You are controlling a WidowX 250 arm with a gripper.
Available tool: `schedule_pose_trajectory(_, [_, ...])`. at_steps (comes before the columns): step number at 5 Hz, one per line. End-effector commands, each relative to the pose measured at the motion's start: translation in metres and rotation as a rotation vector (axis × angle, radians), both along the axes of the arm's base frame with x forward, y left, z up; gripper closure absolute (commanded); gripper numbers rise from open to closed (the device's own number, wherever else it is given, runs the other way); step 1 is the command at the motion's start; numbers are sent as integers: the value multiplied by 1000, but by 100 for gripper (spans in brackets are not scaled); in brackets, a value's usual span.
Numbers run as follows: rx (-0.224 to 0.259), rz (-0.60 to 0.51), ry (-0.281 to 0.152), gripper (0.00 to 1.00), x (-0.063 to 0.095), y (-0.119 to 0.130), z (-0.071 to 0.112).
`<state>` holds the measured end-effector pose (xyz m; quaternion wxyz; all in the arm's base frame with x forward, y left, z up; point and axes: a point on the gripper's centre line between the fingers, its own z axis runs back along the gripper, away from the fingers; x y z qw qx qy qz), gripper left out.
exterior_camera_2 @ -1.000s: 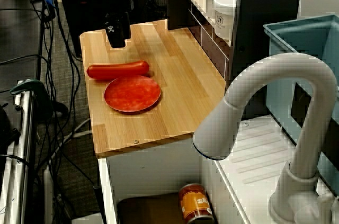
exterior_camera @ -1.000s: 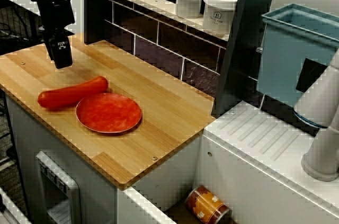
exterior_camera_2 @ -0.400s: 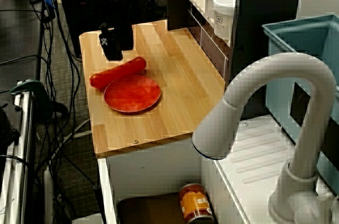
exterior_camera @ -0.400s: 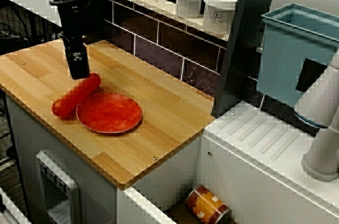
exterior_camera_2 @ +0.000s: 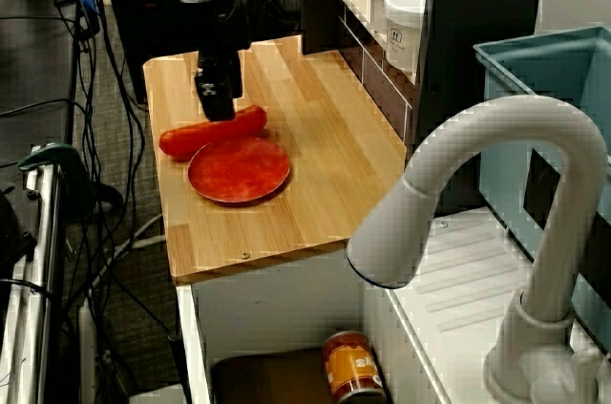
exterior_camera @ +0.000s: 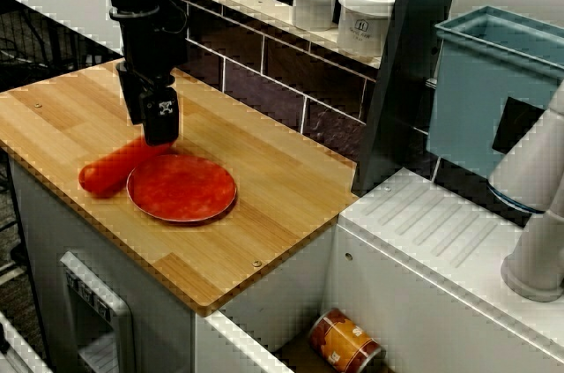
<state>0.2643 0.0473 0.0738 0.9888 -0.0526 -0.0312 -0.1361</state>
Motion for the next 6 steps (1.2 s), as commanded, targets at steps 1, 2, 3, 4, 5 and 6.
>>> schedule_pose_trajectory(1, [-37, 110, -21, 0, -6, 29, 17])
schedule_pose_trajectory(2, [-36, 173, -14, 0, -11, 32, 7])
schedule_pose_trajectory(3, [-17, 180, -19, 0, -17, 28, -6])
schedule_pose_trajectory(4, [-23, 229, -39, 0, -20, 26, -16])
schedule_pose_trajectory(5, [-22, 257, -31, 0, -15, 27, -23])
schedule_pose_trajectory(6, [-7, 264, -12, 0, -10, 28, -33])
